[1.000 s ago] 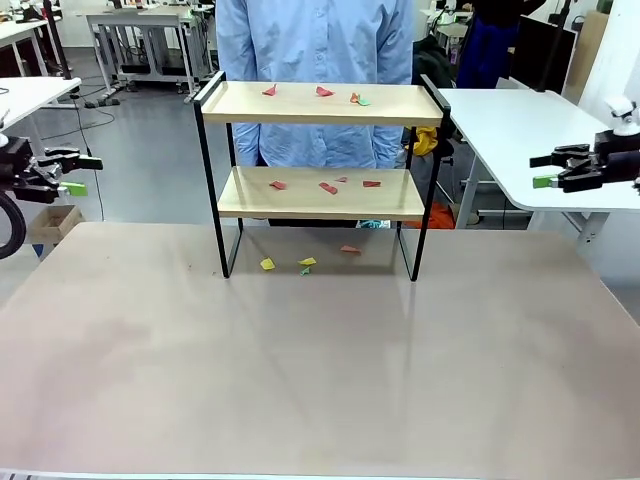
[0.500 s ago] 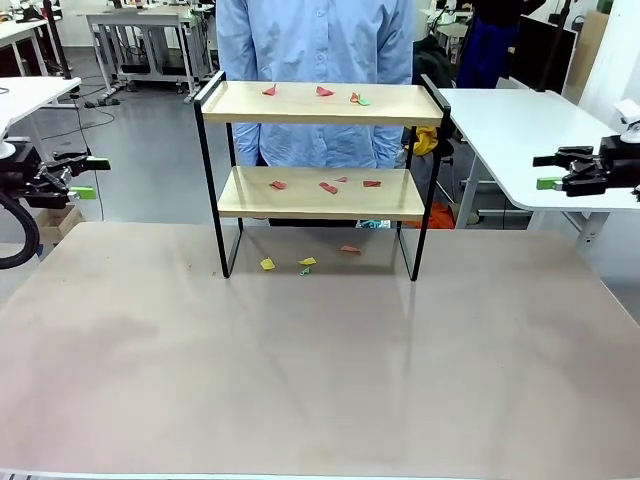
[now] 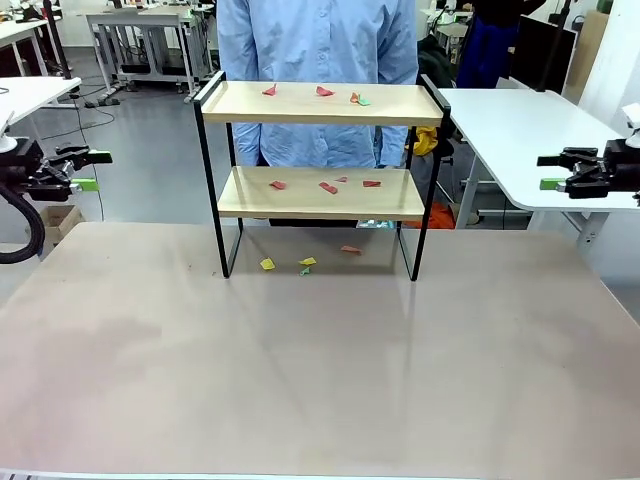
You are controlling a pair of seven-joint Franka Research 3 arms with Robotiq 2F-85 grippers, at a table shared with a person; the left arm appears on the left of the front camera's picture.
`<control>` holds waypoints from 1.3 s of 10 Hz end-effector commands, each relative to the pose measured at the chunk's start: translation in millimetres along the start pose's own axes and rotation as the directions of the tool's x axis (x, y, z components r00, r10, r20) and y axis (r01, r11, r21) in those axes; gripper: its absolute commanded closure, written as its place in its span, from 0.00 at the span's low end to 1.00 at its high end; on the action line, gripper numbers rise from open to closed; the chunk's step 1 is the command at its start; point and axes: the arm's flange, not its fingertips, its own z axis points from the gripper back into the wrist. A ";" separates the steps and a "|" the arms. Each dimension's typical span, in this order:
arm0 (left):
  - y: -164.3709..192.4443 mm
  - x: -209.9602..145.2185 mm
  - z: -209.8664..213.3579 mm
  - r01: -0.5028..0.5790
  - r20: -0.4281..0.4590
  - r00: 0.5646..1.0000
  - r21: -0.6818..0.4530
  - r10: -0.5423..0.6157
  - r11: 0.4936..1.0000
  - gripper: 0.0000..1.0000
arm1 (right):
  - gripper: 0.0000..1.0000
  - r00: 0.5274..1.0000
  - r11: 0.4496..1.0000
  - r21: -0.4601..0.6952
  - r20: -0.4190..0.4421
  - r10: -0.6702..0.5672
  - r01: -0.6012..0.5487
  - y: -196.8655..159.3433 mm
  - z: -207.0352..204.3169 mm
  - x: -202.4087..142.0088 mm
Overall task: Clean the shelf.
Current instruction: Pick up the Duster handed by the human.
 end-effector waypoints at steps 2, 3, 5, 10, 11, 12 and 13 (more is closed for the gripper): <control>-1.7 -1.3 -0.3 0.010 -0.004 1.000 -0.007 -0.011 1.000 0.00 | 0.00 1.000 1.000 0.000 -0.008 0.001 -0.001 -0.1 -1.2 1.8; -1.7 -1.3 -0.3 0.010 -0.004 1.000 -0.007 -0.011 1.000 0.00 | 0.00 1.000 1.000 0.000 -0.008 0.001 -0.001 -0.1 -1.2 1.8; -1.7 -1.3 -0.3 0.010 -0.004 1.000 -0.007 -0.011 1.000 0.00 | 0.00 1.000 1.000 0.000 -0.008 0.001 -0.001 -0.1 -1.2 1.8; -1.7 -1.3 -0.3 0.010 -0.004 1.000 -0.007 -0.011 1.000 0.00 | 0.00 1.000 1.000 0.000 -0.008 0.001 -0.001 -0.1 -1.2 1.8; -1.7 -1.3 -0.3 0.010 -0.004 1.000 -0.007 -0.011 1.000 0.00 | 0.00 1.000 1.000 0.000 -0.008 0.001 -0.001 -0.1 -1.2 1.8; -1.7 -1.3 -0.3 0.010 -0.004 1.000 -0.007 -0.011 1.000 0.00 | 0.00 1.000 1.000 0.000 -0.008 0.001 -0.001 -0.1 -1.2 1.8; -1.7 -1.3 -0.3 0.010 -0.004 1.000 -0.007 -0.011 1.000 0.00 | 0.00 1.000 1.000 0.000 -0.008 0.001 -0.001 -0.1 -1.2 1.8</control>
